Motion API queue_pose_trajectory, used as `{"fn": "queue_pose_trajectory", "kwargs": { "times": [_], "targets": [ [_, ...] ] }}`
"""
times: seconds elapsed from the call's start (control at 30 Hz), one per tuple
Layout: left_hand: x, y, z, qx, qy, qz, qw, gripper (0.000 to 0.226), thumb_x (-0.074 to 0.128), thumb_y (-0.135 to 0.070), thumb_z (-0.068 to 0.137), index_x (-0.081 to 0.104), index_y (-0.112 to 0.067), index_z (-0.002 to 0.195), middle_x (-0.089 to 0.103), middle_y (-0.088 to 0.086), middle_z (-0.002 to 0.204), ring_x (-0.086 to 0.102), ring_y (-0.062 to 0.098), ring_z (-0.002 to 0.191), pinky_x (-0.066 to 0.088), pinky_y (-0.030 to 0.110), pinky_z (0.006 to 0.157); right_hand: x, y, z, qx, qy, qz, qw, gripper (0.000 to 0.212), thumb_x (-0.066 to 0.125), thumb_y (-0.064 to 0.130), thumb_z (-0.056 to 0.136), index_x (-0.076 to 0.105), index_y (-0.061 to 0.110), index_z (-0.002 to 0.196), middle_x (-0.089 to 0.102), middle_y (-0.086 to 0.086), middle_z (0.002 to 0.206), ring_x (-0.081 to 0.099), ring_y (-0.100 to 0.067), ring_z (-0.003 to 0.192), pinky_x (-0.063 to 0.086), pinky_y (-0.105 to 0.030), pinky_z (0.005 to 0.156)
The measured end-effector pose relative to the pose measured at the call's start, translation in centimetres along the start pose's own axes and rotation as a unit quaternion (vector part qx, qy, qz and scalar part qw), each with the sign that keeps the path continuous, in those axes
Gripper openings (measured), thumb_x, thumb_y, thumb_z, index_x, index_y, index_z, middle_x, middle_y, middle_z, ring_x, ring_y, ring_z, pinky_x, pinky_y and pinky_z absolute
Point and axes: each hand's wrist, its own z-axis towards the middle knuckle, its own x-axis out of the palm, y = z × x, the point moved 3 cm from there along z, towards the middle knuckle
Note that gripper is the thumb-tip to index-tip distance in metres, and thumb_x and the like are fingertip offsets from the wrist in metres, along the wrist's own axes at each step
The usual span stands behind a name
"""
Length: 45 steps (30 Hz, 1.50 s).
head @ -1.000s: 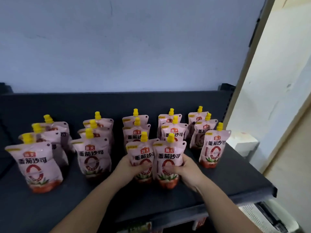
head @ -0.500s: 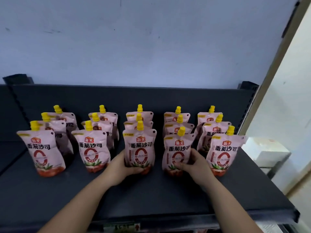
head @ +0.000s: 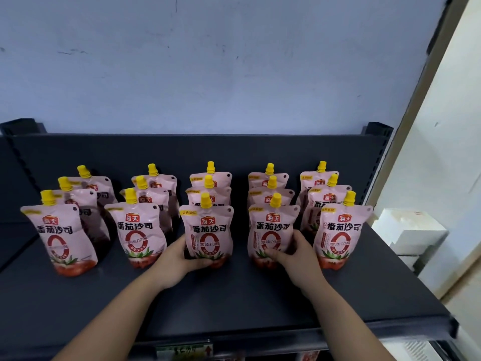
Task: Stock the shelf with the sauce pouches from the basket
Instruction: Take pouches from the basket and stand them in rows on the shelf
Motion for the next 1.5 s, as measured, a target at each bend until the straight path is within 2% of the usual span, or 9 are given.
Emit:
{"fn": "queue_pose_trajectory", "kwargs": {
  "times": [0.2, 0.33, 0.43, 0.6, 0.73, 0.87, 1.0, 1.17, 1.5],
  "targets": [
    [0.0, -0.6, -0.3, 0.005, 0.021, -0.006, 1.0, 0.063, 0.082, -0.006, 0.074, 0.054, -0.029, 0.125, 0.07, -0.018, 0.118, 0.064, -0.001, 0.111, 0.051, 0.009, 0.084, 0.3, 0.3, -0.3, 0.01, 0.0, -0.008, 1.0, 0.043, 0.084, 0.02, 0.076, 0.055, 0.037, 0.102, 0.068, 0.016, 0.106, 0.063, -0.001, 0.101, 0.048, -0.014, 0.076],
    [-0.3, -0.6, -0.3, -0.005, 0.014, -0.019, 1.0, 0.071, 0.087, -0.01, 0.068, 0.053, -0.028, 0.128, 0.07, -0.013, 0.121, 0.064, 0.003, 0.112, 0.052, 0.022, 0.095, 0.1, 0.5, -0.8, 0.019, 0.001, -0.016, 1.0, 0.041, 0.083, 0.02, 0.077, 0.054, 0.036, 0.101, 0.065, 0.016, 0.106, 0.062, -0.007, 0.105, 0.047, -0.014, 0.077],
    [-0.6, -0.3, -0.4, -0.037, 0.0, -0.035, 0.999, 0.079, 0.089, -0.01, 0.066, 0.049, -0.023, 0.132, 0.068, -0.003, 0.124, 0.062, 0.012, 0.116, 0.05, 0.034, 0.101, -0.6, 0.8, -1.3, 0.041, 0.008, -0.04, 0.998, 0.051, 0.083, 0.025, 0.077, 0.052, 0.027, 0.117, 0.063, 0.011, 0.115, 0.059, -0.008, 0.104, 0.043, -0.012, 0.074],
    [-0.5, -0.8, -1.1, -0.062, 0.024, -0.022, 0.998, 0.074, 0.087, -0.009, 0.068, 0.047, -0.026, 0.128, 0.066, -0.007, 0.122, 0.062, 0.007, 0.112, 0.051, 0.023, 0.092, -3.2, 1.8, -1.8, 0.081, 0.065, -0.2, 0.974, 0.09, 0.083, 0.038, 0.076, 0.035, 0.012, 0.148, 0.052, -0.006, 0.144, 0.052, -0.023, 0.127, 0.043, -0.031, 0.101],
    [-0.1, -2.0, -0.9, -0.052, -0.02, 0.007, 0.998, 0.066, 0.083, -0.007, 0.074, 0.049, -0.017, 0.13, 0.066, -0.003, 0.122, 0.063, 0.008, 0.111, 0.049, 0.033, 0.103, -4.1, 2.7, -1.9, 0.091, 0.1, -0.244, 0.96, 0.096, 0.079, 0.045, 0.078, 0.027, 0.016, 0.153, 0.043, -0.007, 0.152, 0.045, -0.026, 0.136, 0.041, -0.036, 0.105],
    [0.2, -2.7, -0.7, -0.062, -0.072, 0.055, 0.994, 0.076, 0.086, -0.012, 0.07, 0.046, -0.011, 0.134, 0.063, 0.001, 0.125, 0.057, 0.018, 0.118, 0.046, 0.037, 0.105, -4.2, 3.1, -2.2, 0.085, 0.119, -0.291, 0.946, 0.1, 0.077, 0.048, 0.079, 0.022, 0.013, 0.155, 0.035, -0.009, 0.158, 0.038, -0.027, 0.142, 0.036, -0.037, 0.111],
    [0.4, -2.7, -1.6, -0.074, -0.084, 0.048, 0.993, 0.079, 0.089, -0.01, 0.066, 0.044, -0.011, 0.13, 0.062, -0.002, 0.118, 0.058, 0.015, 0.112, 0.046, 0.026, 0.094, -4.6, 3.2, -2.8, 0.088, 0.166, -0.377, 0.907, 0.097, 0.072, 0.055, 0.08, 0.026, 0.011, 0.154, 0.034, -0.01, 0.158, 0.038, -0.026, 0.142, 0.035, -0.034, 0.111],
    [-0.1, -2.8, -3.1, -0.094, -0.079, 0.041, 0.992, 0.081, 0.086, -0.004, 0.068, 0.042, -0.013, 0.136, 0.058, -0.01, 0.114, 0.056, 0.017, 0.117, 0.046, 0.029, 0.098, -3.4, 4.5, -3.1, 0.052, 0.214, -0.47, 0.855, 0.077, 0.064, 0.06, 0.083, 0.042, 0.019, 0.144, 0.052, -0.005, 0.144, 0.052, -0.023, 0.127, 0.045, -0.033, 0.1],
    [-1.2, -6.8, -3.5, -0.112, -0.065, 0.058, 0.99, 0.11, 0.088, -0.013, 0.067, 0.017, -0.018, 0.152, 0.048, 0.007, 0.143, 0.048, 0.018, 0.122, 0.045, 0.037, 0.103, -1.0, 7.3, -4.6, 0.058, 0.219, -0.545, 0.807, 0.077, 0.063, 0.059, 0.085, 0.039, 0.015, 0.144, 0.054, -0.005, 0.139, 0.056, -0.024, 0.121, 0.049, -0.036, 0.099]
  ]
}}
